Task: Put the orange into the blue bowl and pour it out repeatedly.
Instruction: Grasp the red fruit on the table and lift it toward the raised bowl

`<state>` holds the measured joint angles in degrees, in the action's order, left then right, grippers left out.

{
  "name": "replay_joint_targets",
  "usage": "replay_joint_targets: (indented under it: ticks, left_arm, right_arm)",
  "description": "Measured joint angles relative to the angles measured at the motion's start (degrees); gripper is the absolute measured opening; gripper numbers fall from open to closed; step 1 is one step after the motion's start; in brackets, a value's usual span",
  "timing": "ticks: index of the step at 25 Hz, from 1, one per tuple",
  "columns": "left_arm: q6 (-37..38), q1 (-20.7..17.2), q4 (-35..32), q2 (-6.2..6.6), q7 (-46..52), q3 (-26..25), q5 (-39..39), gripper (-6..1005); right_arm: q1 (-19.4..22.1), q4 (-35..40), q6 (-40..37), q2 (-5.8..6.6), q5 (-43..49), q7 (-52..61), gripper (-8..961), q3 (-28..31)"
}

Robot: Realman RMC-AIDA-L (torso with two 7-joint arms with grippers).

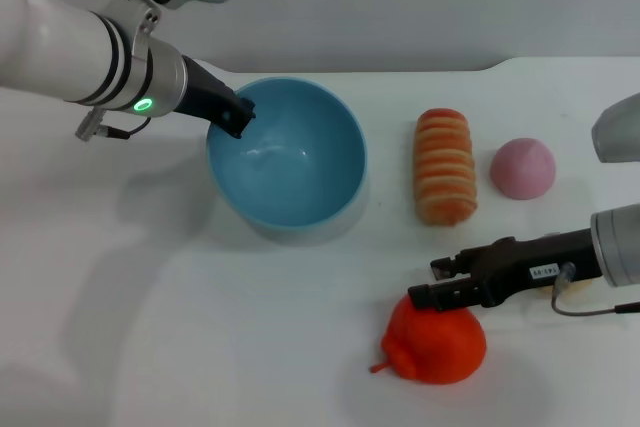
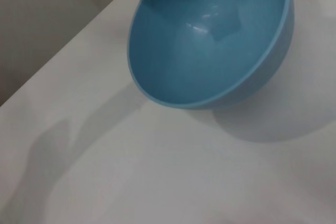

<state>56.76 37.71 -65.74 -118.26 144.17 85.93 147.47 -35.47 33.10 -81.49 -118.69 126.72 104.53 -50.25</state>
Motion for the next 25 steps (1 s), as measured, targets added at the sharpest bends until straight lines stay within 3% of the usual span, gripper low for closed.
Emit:
replay_joint_targets:
  ticks: [11,22,24,25]
  left_arm:
    - [-0.5,-0.1,0.2,-0.02,0.0,0.9,0.0,0]
    - [-1.5,-0.2,0.3,-0.01,0.3,1.9,0.0,0]
    - [-1.6,-0.1,0.3,0.07,0.2,1.8,0.0,0]
    - [-1.7,-0.1,0.5,0.09,0.2,1.8,0.0,0]
  right_arm:
    - [0.0,-0.4,-0.3,0.13,0.1,0.1,686,-3.6]
    - [0.5,0.2,-0.3,0.11,-2.2,-2.3,261,-2.9]
    - [0.8,0.2,-0.9,0.15,-3.7,-4.0,118,-2.9]
    - [1.0,0.4,-1.3,0.18,-4.9,-4.7,110,-2.8]
